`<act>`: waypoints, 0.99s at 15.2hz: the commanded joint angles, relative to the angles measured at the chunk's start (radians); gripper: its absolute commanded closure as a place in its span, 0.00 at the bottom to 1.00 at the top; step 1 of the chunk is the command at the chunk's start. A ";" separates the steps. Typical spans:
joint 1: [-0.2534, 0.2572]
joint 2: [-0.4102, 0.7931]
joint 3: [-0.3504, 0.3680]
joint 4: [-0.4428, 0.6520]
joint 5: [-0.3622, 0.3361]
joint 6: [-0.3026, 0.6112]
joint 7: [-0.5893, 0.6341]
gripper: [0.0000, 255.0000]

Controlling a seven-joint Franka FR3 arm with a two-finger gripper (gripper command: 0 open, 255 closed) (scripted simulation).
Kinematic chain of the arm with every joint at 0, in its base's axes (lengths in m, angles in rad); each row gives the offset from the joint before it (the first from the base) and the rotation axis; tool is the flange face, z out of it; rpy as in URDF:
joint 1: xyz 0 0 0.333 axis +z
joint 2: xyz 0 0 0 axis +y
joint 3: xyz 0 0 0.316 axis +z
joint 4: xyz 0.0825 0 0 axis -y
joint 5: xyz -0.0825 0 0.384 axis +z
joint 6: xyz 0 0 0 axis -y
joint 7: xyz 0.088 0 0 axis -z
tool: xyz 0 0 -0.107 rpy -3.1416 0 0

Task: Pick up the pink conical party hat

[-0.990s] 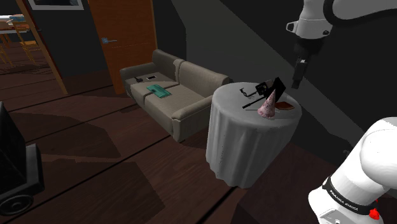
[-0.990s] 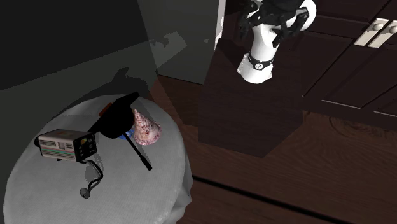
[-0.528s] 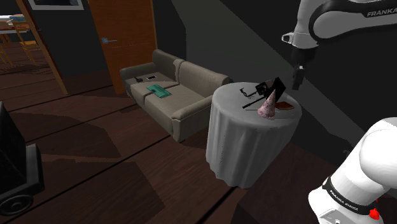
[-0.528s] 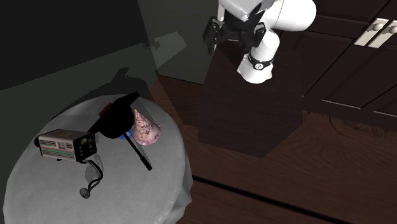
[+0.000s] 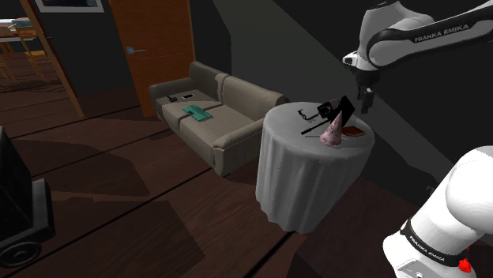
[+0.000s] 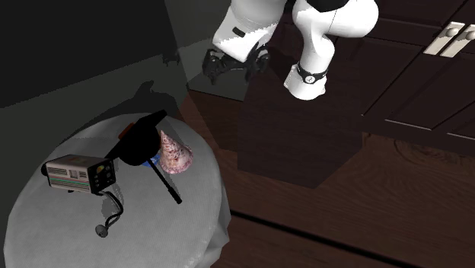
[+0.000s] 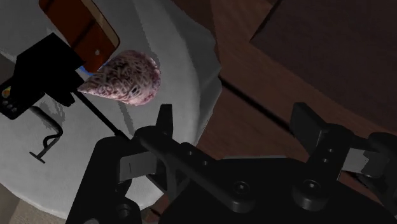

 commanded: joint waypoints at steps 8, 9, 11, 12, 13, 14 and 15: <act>0.007 0.326 -0.156 0.147 -0.032 0.243 -0.282 0.00; 0.007 0.367 -0.169 0.170 -0.024 0.268 -0.317 0.00; 0.004 0.451 -0.190 0.218 0.001 0.317 -0.387 0.00; 0.000 0.494 -0.197 0.244 0.016 0.340 -0.424 0.00; -0.006 0.537 -0.203 0.271 0.033 0.362 -0.460 0.00; -0.013 0.580 -0.206 0.299 0.052 0.383 -0.497 0.00; -0.022 0.623 -0.206 0.329 0.071 0.402 -0.534 0.00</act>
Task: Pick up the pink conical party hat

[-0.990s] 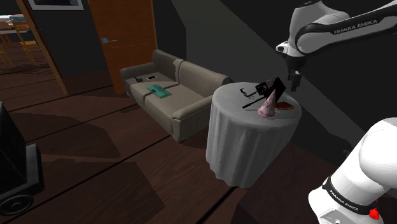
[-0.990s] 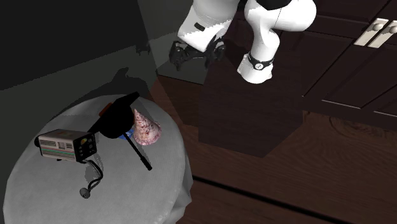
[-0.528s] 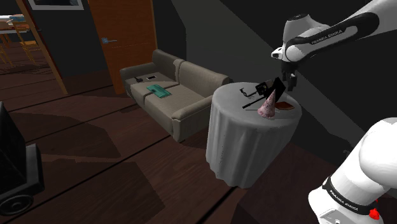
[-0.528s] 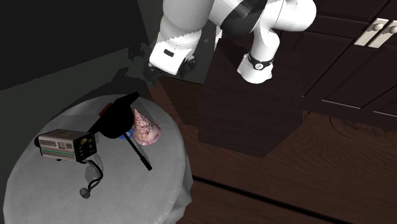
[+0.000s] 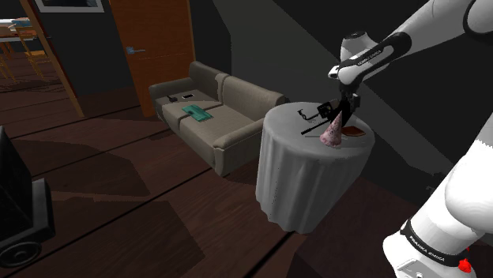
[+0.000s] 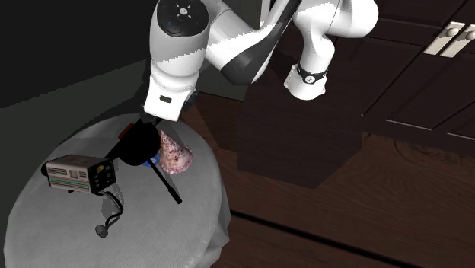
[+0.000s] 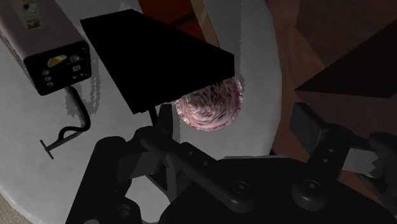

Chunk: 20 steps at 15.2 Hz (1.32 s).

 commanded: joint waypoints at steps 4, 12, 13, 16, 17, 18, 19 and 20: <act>-0.033 0.139 0.006 0.087 0.059 0.068 -0.110 0.00; -0.032 0.199 -0.002 0.062 0.073 0.147 -0.097 0.00; -0.033 0.200 -0.002 0.063 0.074 0.147 -0.098 1.00; -0.033 0.199 -0.002 0.062 0.074 0.147 -0.098 1.00; -0.032 0.199 -0.002 0.062 0.074 0.147 -0.098 1.00; -0.032 0.199 -0.002 0.062 0.073 0.146 -0.098 1.00; -0.032 0.198 -0.002 0.062 0.073 0.146 -0.098 1.00; -0.032 0.198 -0.002 0.062 0.073 0.146 -0.098 1.00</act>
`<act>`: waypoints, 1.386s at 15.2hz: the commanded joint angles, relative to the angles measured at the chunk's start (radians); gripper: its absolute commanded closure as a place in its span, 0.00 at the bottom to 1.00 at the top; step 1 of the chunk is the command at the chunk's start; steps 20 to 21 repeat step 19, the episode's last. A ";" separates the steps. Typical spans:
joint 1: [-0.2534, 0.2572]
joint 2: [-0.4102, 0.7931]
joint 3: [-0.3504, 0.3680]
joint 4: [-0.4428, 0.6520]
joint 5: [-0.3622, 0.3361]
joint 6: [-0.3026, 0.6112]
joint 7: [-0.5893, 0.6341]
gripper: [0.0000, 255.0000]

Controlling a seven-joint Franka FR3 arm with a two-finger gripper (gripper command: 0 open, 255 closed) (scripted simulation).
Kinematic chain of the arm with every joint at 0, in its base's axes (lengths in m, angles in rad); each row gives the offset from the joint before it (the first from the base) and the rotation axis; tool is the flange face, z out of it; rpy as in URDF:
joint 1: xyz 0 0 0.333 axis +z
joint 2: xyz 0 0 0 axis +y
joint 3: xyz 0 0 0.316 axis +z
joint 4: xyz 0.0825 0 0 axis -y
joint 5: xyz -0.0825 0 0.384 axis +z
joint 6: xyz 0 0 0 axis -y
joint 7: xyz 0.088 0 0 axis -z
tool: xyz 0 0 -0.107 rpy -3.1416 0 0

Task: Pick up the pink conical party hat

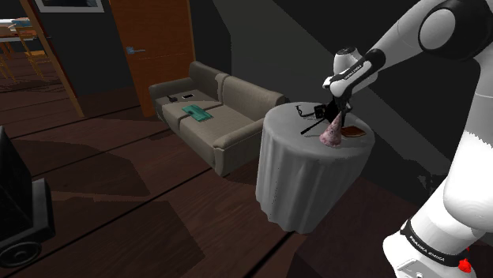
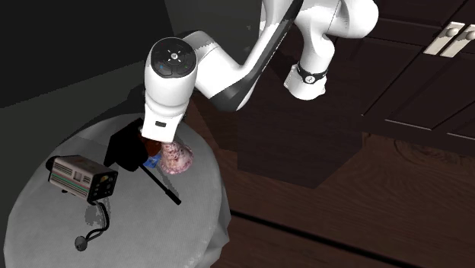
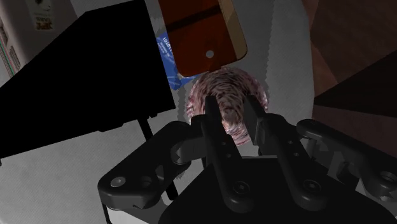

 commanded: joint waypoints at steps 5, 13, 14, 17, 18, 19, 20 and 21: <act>0.006 -0.026 -0.003 0.010 -0.005 -0.035 -0.006 1.00; 0.018 -0.093 -0.007 0.046 -0.014 -0.131 -0.028 1.00; 0.020 -0.100 -0.008 0.052 -0.015 -0.143 -0.030 1.00; 0.024 -0.121 -0.008 0.070 -0.018 -0.180 -0.039 1.00; 0.024 -0.123 -0.008 0.071 -0.018 -0.182 -0.039 1.00; 0.024 -0.123 -0.008 0.071 -0.018 -0.182 -0.039 1.00; 0.024 -0.123 -0.008 0.071 -0.018 -0.182 -0.039 1.00; 0.024 -0.123 -0.008 0.071 -0.018 -0.182 -0.039 1.00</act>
